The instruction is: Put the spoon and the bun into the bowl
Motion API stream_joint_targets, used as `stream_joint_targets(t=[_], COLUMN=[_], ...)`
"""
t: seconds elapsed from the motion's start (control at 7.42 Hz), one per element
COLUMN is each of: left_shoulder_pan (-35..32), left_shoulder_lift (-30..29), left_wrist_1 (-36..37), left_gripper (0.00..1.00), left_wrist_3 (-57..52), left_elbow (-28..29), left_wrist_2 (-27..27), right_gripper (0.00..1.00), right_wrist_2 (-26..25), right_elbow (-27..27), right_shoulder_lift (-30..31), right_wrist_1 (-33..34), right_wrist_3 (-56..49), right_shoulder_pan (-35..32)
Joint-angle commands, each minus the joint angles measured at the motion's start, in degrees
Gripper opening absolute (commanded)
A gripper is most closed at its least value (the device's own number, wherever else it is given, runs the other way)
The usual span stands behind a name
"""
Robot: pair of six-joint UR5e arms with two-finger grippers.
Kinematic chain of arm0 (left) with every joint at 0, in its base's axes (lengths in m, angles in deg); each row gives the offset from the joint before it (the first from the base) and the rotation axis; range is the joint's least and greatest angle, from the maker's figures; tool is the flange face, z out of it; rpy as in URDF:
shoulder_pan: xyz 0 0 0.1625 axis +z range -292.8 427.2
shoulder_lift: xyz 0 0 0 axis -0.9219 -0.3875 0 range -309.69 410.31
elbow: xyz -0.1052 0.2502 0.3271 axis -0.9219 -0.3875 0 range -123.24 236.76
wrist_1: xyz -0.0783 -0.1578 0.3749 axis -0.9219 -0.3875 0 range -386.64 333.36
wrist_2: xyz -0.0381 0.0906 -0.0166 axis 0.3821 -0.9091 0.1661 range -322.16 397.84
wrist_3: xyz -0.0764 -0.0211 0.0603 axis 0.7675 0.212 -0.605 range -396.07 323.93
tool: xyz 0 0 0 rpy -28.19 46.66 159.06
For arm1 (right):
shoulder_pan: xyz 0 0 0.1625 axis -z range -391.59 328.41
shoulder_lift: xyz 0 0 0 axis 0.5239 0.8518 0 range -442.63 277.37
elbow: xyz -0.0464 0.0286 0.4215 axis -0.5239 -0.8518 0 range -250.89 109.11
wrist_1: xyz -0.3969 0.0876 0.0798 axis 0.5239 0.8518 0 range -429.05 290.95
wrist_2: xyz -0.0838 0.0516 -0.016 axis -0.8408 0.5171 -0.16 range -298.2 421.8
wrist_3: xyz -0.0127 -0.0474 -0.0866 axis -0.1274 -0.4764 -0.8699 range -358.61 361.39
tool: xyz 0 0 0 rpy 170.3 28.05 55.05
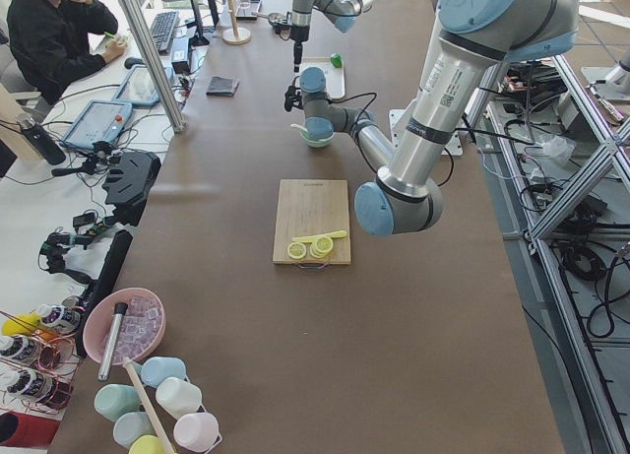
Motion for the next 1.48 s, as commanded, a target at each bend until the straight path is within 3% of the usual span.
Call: stream_joint_targets(t=[0.0, 0.67, 0.94, 1.08, 1.35], left_shoulder_pan=[1.6, 1.5, -3.2, -5.4, -11.7], left_shoulder_lift=[0.1, 0.1, 1.7, 4.9, 16.1], left_wrist_1=[-0.2, 0.0, 0.1, 0.2, 1.6], left_gripper=[0.96, 0.98, 0.98, 0.98, 0.97], left_wrist_3=[0.7, 0.6, -0.3, -4.3, -31.8], left_elbow=[0.0, -0.7, -2.8, -5.5, -6.8], left_wrist_2=[-1.1, -2.5, -2.5, -2.6, -5.9], right_gripper=[1.0, 1.0, 1.0, 1.0, 1.0], right_wrist_2=[4.1, 4.9, 9.7, 12.2, 11.7], right_elbow=[2.1, 2.2, 2.2, 1.5, -2.9], right_shoulder_lift=[3.5, 5.6, 10.3, 14.1, 18.6], right_wrist_1=[0.0, 0.0, 0.1, 0.2, -0.2], right_wrist_3=[-1.4, -3.6, -12.0, -18.4, -34.8], right_shoulder_pan=[-3.0, -5.3, -11.6, -15.6, -22.2])
